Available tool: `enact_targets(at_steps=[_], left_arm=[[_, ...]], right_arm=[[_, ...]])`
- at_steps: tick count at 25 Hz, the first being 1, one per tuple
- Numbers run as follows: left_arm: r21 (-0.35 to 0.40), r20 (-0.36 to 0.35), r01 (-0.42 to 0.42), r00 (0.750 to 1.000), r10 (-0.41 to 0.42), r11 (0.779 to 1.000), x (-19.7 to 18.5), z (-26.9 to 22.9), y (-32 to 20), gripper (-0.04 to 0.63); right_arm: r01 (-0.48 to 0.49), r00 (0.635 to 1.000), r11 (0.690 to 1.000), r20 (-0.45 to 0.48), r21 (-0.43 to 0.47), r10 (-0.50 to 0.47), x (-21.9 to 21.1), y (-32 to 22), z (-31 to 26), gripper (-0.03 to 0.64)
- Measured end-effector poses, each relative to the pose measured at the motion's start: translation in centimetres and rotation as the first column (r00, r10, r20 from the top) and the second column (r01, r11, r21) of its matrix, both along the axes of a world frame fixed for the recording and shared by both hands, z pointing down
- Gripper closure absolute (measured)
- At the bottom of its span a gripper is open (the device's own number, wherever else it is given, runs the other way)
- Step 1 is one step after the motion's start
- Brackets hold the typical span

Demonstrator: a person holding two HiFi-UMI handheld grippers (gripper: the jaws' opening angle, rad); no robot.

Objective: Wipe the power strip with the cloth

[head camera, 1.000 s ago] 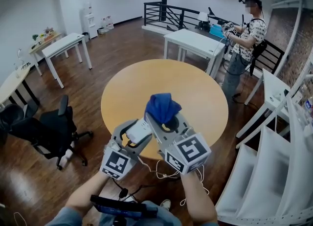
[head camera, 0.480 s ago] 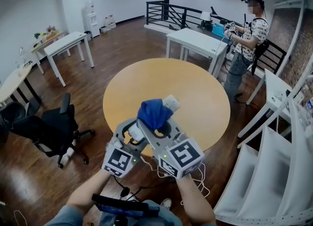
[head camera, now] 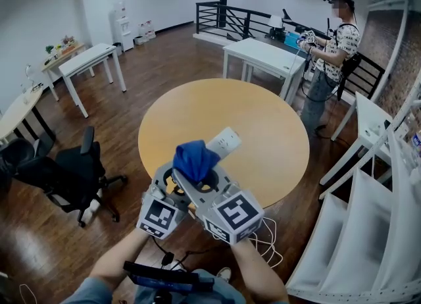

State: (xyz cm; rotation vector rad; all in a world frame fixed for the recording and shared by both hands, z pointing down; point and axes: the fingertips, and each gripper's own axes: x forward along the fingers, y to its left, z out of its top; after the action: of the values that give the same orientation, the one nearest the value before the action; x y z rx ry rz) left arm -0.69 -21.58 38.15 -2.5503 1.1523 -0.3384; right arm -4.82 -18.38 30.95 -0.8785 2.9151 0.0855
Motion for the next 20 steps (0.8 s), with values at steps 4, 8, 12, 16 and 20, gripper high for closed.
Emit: enact_targets(at_steps=[4, 8, 12, 16, 20], left_arm=[[0.031, 0.011, -0.013, 1.000, 0.013, 0.999, -0.2, 0.0, -0.2, 0.318], [0.018, -0.007, -0.014, 1.000, 0.014, 1.000, -0.3, 0.0, -0.3, 0.318], [-0.053, -0.075, -0.002, 0.997, -0.002, 0.999, -0.7, -0.2, -0.5, 0.318], [-0.099, -0.122, 0.005, 0.992, -0.017, 0.995, -1.3, -0.3, -0.8, 0.318], [-0.129, -0.170, 0.011, 0.985, -0.034, 0.992, -2.6, -0.2, -1.4, 0.318]], right_arm=[[0.010, 1.000, 1.000, -0.005, -0.013, -0.010, -0.2, 0.2, 0.3, 0.529], [0.000, 1.000, 1.000, 0.008, 0.012, 0.000, 0.0, -0.1, 0.1, 0.529], [-0.018, 0.999, 0.999, 0.049, 0.048, 0.016, 1.2, -0.1, -0.9, 0.529], [-0.056, 0.996, 0.996, 0.076, 0.071, 0.051, 3.2, 0.2, -1.9, 0.529], [-0.124, 0.988, 0.987, 0.107, 0.100, 0.113, 5.6, -0.4, -2.0, 0.529]])
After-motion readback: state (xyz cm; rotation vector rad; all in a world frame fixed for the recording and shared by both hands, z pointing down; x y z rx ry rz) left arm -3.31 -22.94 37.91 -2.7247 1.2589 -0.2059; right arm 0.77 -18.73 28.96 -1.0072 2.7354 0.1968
